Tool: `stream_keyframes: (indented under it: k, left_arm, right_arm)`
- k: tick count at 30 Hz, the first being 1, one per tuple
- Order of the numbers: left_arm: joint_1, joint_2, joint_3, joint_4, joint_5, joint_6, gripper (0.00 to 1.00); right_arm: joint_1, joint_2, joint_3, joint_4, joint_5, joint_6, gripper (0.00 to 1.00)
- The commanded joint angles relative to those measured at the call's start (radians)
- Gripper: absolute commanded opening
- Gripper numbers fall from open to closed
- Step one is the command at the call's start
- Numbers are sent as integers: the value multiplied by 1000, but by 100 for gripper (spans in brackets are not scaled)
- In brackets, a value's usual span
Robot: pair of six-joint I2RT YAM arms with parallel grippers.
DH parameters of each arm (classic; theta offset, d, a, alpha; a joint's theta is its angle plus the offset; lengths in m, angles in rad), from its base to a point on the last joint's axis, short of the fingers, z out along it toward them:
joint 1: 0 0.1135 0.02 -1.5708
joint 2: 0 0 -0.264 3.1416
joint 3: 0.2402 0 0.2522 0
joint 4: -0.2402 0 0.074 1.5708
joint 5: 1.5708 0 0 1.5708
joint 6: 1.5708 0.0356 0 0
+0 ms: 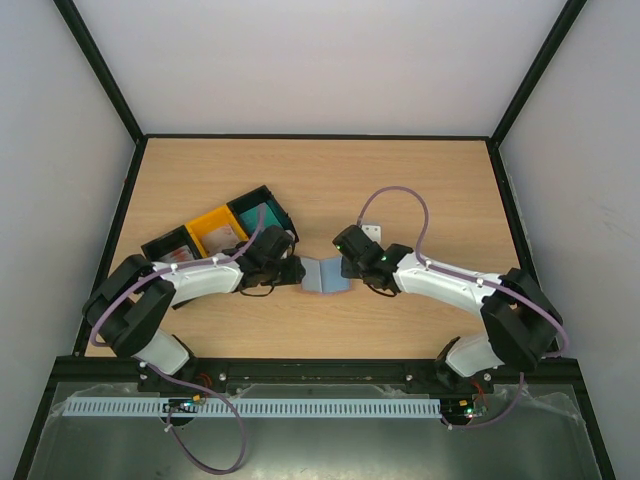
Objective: Put the credit cards into the card holder
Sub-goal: Open the card holder at the center of the board, then move the storage box to the center of the board.
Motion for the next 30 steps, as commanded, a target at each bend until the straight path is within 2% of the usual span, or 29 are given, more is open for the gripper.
stream_keyframes:
  k: [1,4,8,15,24,30]
  left_arm:
    - [6,13,8,0,21,5,39]
    - [6,7,10,8,32,5,36]
    - [6,6,6,30,58,2,34]
    - [6,21,3,25,45,-3,33]
    - [22,-102,6,-80,-43,-8,52]
    - [51,-254,17,-161,-105,8,65]
  right_arm:
    - [-5,-14,25,-46,75,15,34]
    - [-4,-34,52,-66,97,4,44]
    - [-5,-49,77,-46,46,-44,44]
    - [-4,14,79,63,-162,-71,43]
    - [45,173,117,72,-195,-112,47]
    - [87,242,168,41,-136,-121,47]
